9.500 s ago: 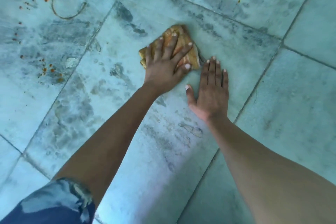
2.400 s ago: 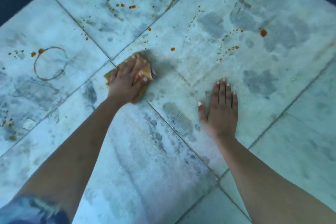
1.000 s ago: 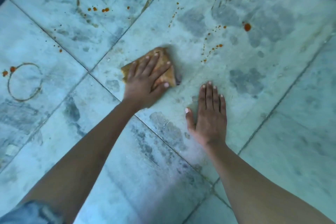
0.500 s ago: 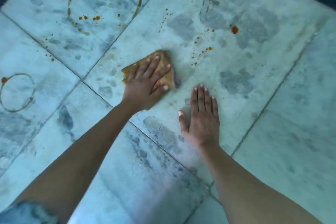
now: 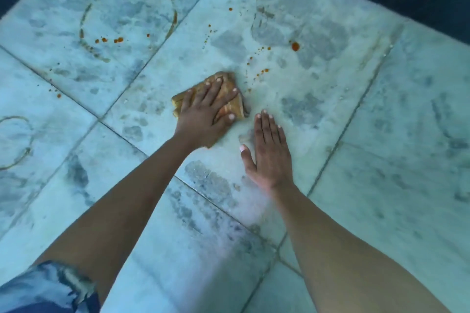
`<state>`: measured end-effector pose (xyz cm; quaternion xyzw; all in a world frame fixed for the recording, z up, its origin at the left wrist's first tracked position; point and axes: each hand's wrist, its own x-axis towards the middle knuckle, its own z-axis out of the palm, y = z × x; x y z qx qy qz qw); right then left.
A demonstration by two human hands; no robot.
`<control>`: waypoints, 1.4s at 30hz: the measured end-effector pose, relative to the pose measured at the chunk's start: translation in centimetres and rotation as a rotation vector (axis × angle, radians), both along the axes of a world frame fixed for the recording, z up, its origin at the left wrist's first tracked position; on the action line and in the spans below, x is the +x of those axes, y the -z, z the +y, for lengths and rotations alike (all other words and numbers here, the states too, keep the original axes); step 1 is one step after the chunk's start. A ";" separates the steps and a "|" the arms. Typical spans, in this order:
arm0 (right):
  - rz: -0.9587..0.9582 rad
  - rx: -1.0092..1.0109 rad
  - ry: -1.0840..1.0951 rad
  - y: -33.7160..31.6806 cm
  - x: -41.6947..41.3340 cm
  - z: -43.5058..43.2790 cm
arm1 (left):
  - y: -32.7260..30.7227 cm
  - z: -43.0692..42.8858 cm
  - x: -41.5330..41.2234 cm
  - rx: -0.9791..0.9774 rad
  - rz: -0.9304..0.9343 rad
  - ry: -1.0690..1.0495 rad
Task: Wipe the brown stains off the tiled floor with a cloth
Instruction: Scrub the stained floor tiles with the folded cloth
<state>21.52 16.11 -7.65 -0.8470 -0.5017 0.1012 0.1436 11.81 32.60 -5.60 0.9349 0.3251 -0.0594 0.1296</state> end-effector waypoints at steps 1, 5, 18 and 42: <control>-0.023 0.003 0.034 0.0 1.6 0.0 | -0.1 0.0 -1.8 0.002 -0.003 0.007; -0.127 -0.063 0.110 0.4 8.2 -0.3 | -0.3 4.9 -1.9 -0.018 -0.007 -0.300; -0.108 -0.089 0.210 0.4 8.6 1.5 | 0.2 5.2 -0.3 0.002 -0.087 -0.222; -0.126 -0.102 0.212 0.3 8.8 1.6 | -0.2 14.9 15.0 -0.014 -0.079 -0.469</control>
